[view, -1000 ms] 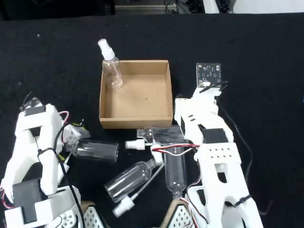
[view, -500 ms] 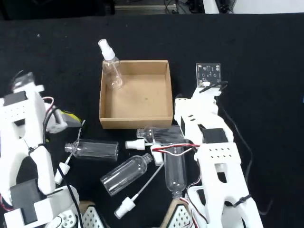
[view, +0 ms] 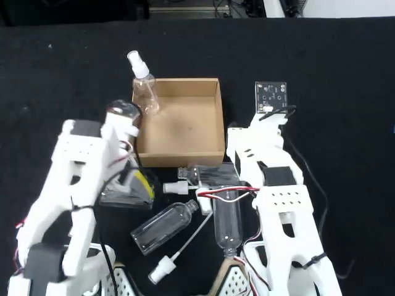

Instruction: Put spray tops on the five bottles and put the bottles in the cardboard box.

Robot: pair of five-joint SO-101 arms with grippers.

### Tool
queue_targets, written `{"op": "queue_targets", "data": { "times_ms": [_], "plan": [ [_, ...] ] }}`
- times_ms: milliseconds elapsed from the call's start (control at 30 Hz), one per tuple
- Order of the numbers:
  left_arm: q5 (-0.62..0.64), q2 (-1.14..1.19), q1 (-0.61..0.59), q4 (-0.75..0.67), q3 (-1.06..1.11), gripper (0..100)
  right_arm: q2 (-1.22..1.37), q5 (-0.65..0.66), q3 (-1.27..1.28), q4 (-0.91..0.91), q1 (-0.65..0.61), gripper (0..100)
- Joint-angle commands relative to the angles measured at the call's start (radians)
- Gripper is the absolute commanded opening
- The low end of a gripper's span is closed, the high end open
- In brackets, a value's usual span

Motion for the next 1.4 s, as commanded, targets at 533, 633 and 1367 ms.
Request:
{"op": "queue_targets", "data": {
  "times_ms": [533,633,1367],
  "plan": [
    [-0.193,-0.095,-0.211,-0.206,0.159,36,-0.036,0.002,-0.004,-0.029,0.011,17.7],
    [-0.264,-0.095,-0.283,-0.198,0.124,36,-0.036,0.002,-0.004,-0.029,0.011,17.7],
    [0.677,-0.095,-0.294,0.086,-0.105,36,-0.036,0.002,-0.004,-0.029,0.011,17.7]
  ]
}}
